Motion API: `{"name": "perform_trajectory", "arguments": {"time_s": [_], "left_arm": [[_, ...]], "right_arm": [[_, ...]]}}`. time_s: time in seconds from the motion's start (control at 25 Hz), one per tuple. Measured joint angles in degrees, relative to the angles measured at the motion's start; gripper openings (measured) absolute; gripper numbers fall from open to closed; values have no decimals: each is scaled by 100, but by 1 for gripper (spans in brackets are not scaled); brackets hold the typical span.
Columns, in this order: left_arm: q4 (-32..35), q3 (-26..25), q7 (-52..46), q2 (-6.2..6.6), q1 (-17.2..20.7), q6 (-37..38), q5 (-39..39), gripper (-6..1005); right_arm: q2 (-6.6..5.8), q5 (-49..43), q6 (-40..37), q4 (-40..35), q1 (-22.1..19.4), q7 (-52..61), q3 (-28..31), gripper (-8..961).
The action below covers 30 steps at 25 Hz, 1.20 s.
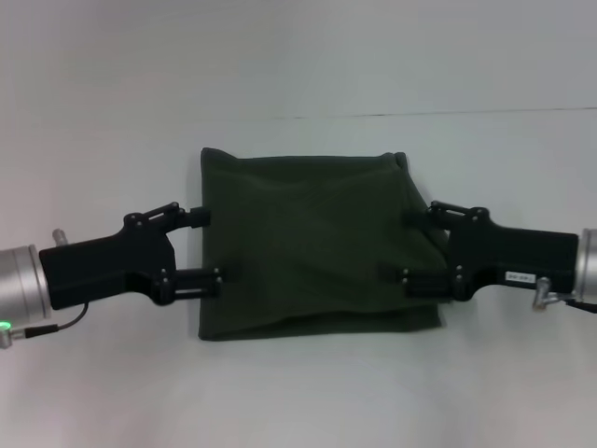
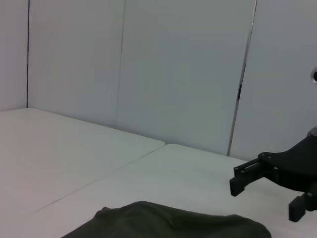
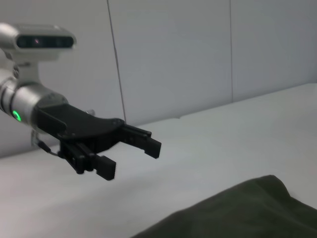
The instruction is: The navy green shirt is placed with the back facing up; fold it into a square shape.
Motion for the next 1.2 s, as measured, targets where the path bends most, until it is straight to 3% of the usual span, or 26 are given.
{"name": "perform_trajectory", "arguments": {"time_s": [0.88,1.2], "left_arm": [[-55,48,191,105,-294,430,764,922],[-54,51,240,62,-315,364,788,921]], "right_arm": [[0,-61,105,90,71,-358,-24,924],[2,-76,89,75,72,-357,-43,924]]}}
